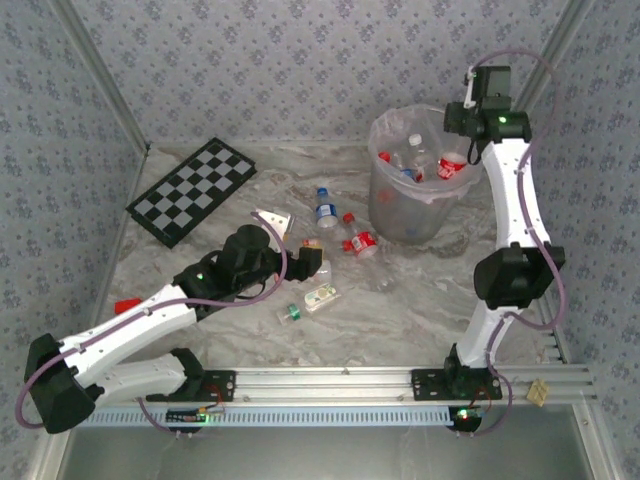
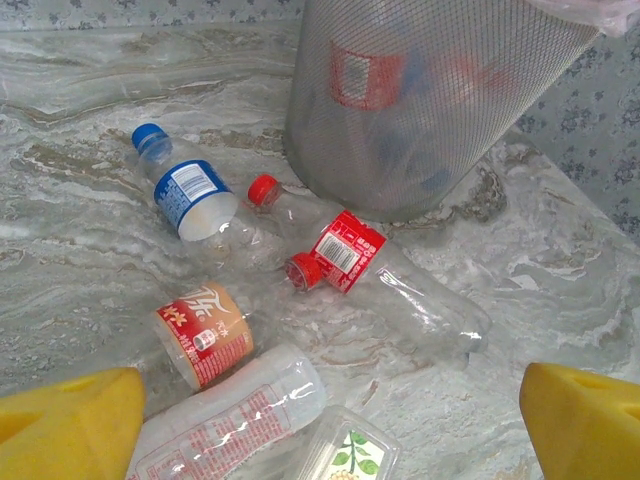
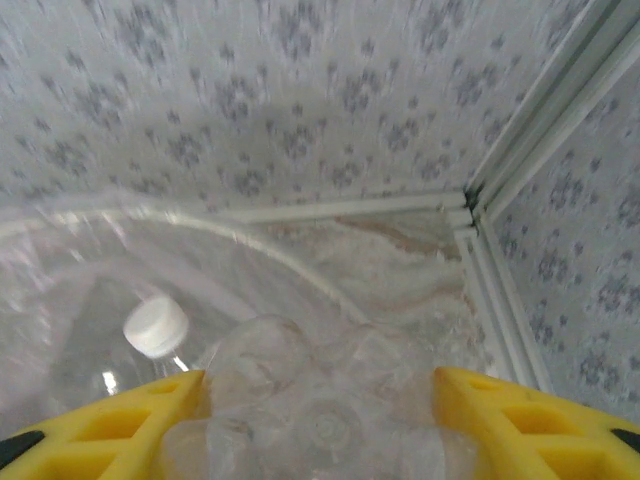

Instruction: Put the plastic bottles in the bin

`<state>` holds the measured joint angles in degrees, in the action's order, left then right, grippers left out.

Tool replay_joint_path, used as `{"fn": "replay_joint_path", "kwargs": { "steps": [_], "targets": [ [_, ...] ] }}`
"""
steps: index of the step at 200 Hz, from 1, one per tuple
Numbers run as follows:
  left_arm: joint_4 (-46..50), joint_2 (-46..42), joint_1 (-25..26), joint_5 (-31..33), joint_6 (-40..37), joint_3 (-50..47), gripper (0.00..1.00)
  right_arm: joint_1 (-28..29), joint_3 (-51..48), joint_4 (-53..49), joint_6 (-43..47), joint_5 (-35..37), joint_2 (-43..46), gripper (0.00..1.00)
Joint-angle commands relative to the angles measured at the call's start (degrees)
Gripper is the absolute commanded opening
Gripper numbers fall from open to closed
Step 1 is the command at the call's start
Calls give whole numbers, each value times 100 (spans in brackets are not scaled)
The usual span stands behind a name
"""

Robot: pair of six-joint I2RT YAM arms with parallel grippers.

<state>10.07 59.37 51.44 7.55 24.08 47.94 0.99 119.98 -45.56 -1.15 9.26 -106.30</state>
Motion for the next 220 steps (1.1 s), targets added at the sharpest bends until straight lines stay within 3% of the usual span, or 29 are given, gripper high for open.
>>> {"fn": "replay_joint_path", "kwargs": {
  "steps": [1, 105, 131, 192, 220],
  "targets": [
    [96, -9, 20, 110, 45, 75, 96, 115, -115, -106, 1, 5, -344, 30],
    [334, 31, 15, 217, 53, 31, 96, 322, -1120, 285, -474, -11, -762, 31],
    [330, 4, 17, 289, 36, -4, 96, 366, -1036, 144, -483, 24, -620, 40],
    [573, 273, 15, 335, -25, 194, 96, 393, 240, -770, -441, 85, -60, 80],
    [664, 455, -1, 313, -42, 285, 96, 384, 719, -1017, -404, 68, 64, 84]
  ]
}}
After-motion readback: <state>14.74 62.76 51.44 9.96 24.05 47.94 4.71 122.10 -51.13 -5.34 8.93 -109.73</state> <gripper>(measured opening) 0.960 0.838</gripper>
